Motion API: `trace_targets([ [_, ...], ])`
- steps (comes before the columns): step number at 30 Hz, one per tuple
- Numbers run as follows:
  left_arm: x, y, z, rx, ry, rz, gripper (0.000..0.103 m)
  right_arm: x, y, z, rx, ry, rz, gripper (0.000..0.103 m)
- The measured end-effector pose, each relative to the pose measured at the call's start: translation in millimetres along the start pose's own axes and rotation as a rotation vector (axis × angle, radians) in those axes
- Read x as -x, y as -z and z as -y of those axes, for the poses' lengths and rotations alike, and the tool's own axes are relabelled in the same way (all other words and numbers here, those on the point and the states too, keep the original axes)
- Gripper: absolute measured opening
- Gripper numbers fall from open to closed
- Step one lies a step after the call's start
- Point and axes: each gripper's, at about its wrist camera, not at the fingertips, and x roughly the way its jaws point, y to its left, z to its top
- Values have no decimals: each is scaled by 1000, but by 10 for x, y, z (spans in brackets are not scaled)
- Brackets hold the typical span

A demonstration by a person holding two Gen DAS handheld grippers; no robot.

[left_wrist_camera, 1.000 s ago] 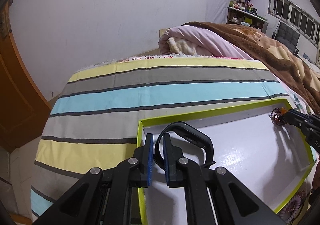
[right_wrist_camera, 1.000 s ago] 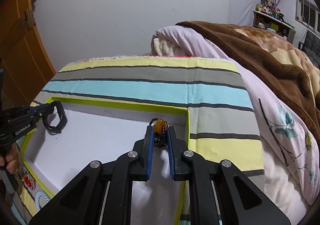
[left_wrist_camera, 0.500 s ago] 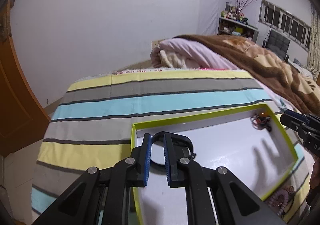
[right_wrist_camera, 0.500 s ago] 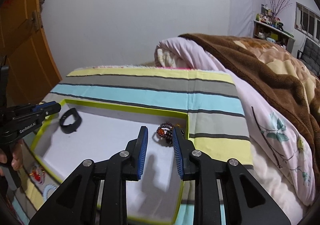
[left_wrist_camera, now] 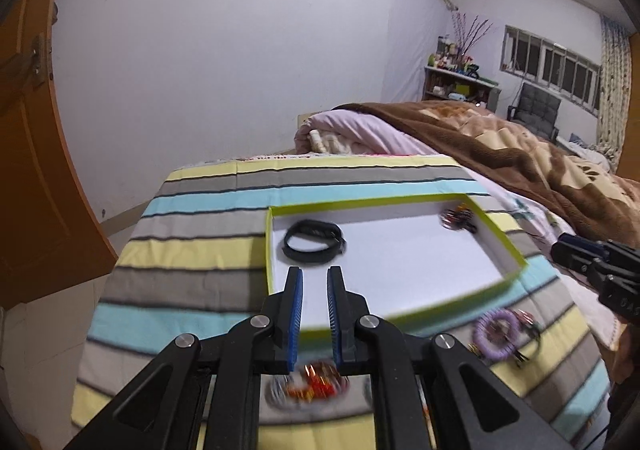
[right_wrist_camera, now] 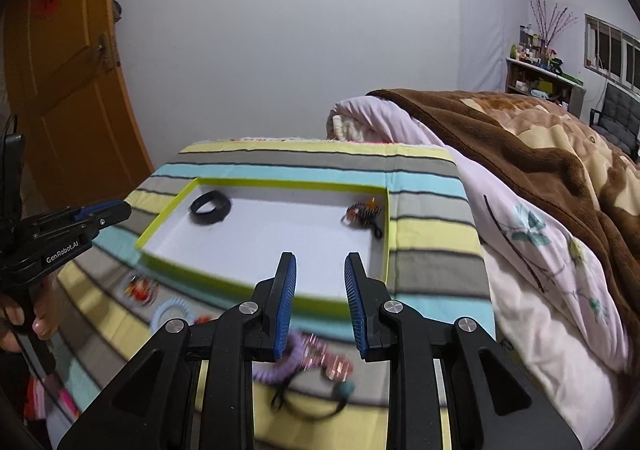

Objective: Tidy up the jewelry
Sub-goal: 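Withdraw both open tools from the box toward the remaining jewelry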

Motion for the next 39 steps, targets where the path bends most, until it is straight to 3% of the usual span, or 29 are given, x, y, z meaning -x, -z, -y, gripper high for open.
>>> trace_targets([
  [9, 455, 414, 73, 7, 31, 6, 11, 401, 357, -123, -12, -22, 3, 26],
  [17, 611, 699, 113, 20, 52, -23, 11, 530, 576, -156, -17, -25, -15, 26],
  [39, 338, 780, 257, -11, 99, -99, 11, 285, 686, -16, -76, -44, -76, 26],
])
